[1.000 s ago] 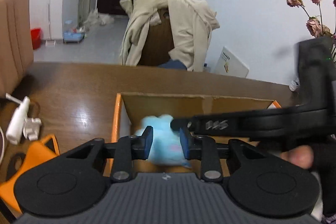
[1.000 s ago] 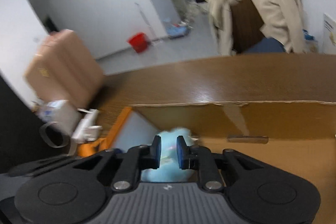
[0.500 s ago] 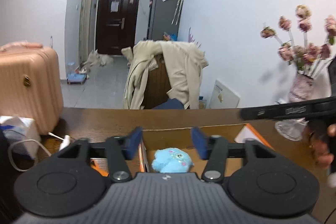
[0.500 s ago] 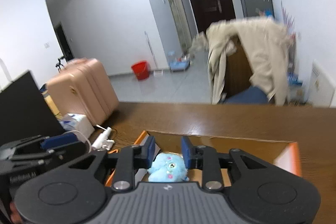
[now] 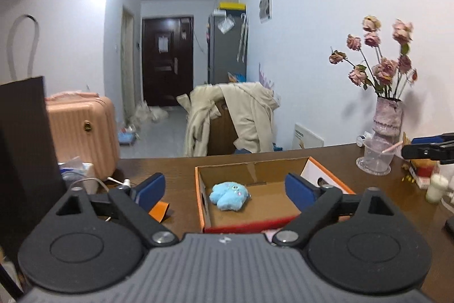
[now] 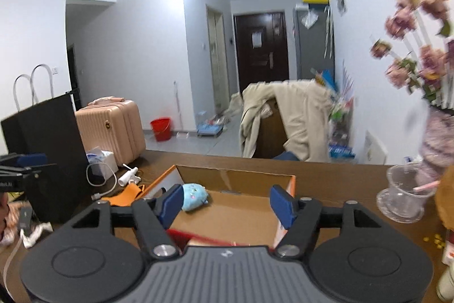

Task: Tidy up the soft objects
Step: 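Grasp the lavender cloth pouch with the left gripper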

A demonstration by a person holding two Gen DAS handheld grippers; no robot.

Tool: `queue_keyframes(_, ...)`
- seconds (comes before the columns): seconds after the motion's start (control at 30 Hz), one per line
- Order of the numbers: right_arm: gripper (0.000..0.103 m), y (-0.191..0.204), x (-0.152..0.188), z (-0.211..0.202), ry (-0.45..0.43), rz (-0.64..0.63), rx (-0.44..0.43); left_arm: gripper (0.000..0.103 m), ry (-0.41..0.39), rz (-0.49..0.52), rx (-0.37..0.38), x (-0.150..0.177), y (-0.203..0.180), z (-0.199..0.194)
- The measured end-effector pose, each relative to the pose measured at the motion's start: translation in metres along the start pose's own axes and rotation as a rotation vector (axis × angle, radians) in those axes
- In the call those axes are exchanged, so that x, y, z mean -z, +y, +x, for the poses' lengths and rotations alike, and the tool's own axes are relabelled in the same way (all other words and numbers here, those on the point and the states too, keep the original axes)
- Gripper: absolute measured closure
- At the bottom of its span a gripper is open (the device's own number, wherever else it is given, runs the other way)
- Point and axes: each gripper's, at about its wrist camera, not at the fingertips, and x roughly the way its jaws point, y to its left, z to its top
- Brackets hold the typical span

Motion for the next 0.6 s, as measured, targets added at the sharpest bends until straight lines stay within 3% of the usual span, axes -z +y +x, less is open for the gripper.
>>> queue_keyframes(0.13,0.027,0.017,0.067,-0.044,-0.038,0.007,0.009,0.002,-0.052,0.051,0.002,0.053,-0.025,-0.047)
queue_keyframes(0.33,0.027,0.045,0.15,-0.075,0.024,0.016,0.022,0.0,0.013,-0.033,0.096,0.111,-0.035,-0.081)
queue_keyframes(0.43,0.027,0.052,0.159,-0.071,0.067,0.001,-0.006,0.0,0.053,-0.037,0.088,0.115,-0.036,-0.074)
queue_keyframes(0.6,0.027,0.059,0.155,-0.061,0.048,0.022,-0.039,0.0,0.075,-0.075,0.099,0.122,-0.029,-0.059)
